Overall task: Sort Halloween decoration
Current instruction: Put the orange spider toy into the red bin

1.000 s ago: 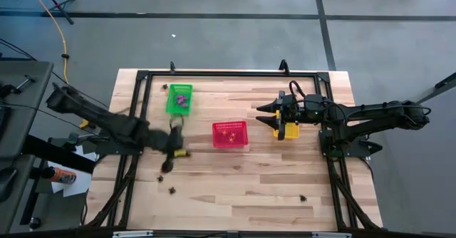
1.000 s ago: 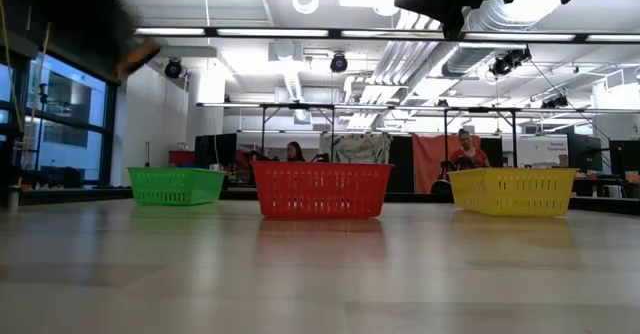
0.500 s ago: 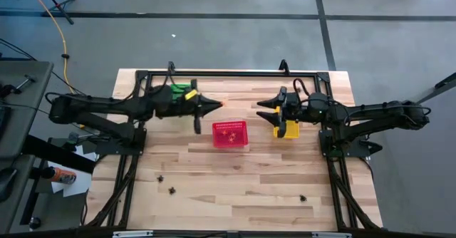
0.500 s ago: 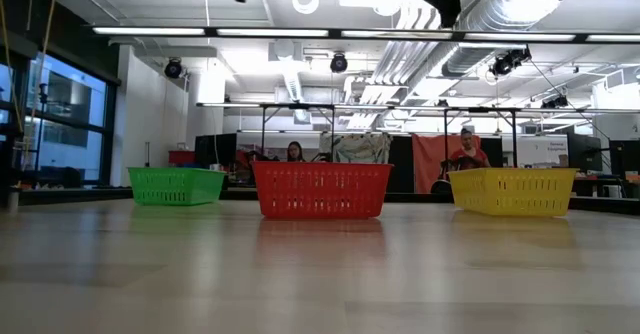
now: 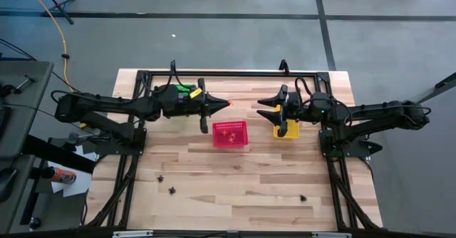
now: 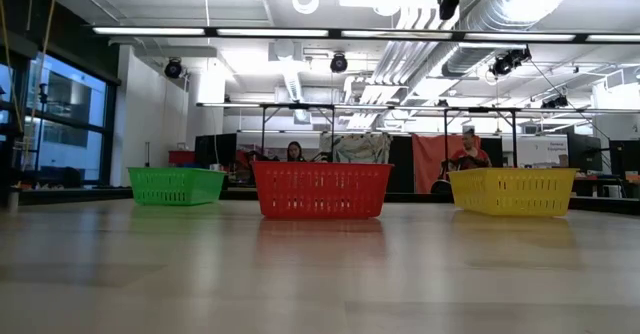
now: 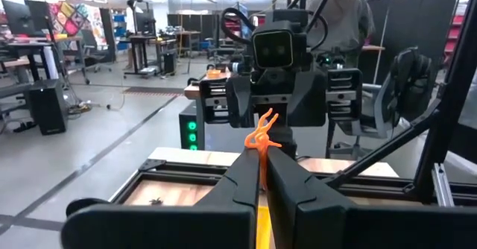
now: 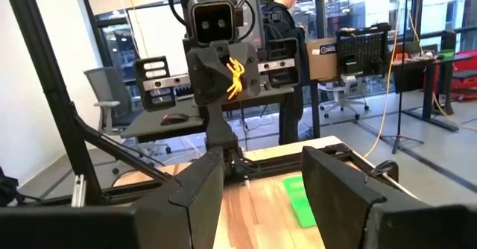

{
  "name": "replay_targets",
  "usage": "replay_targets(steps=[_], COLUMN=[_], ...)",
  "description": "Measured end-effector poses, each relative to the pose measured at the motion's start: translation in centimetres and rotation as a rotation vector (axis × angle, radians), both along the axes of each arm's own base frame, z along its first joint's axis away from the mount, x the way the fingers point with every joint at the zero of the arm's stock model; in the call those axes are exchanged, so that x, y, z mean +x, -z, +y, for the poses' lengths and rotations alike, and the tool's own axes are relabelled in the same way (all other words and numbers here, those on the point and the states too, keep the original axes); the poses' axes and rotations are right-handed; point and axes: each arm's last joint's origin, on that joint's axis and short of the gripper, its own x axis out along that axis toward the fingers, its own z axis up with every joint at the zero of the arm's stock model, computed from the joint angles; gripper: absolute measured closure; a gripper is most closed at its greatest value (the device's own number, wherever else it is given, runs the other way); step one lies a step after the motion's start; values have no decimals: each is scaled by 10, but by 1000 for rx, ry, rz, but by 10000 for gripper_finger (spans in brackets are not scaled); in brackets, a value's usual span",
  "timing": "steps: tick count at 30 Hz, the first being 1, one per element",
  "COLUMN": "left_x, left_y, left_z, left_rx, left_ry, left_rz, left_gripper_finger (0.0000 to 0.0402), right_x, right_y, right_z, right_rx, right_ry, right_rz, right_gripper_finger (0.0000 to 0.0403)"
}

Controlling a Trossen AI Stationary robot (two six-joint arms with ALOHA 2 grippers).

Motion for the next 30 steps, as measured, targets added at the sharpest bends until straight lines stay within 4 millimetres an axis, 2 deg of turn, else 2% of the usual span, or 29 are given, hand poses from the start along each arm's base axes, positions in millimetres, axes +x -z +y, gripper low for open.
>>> replay_targets(steps=[30], left_x=[0], left_y=[0], left_z=[0], left_rx=[-1], left_ry=[0], left_rz=[1], left_gripper_finger=[401], right_x=[0], right_y=[0], right_z=[0], right_rx=[-31], right_ry=[3], right_rz=[3], right_gripper_finger=[226])
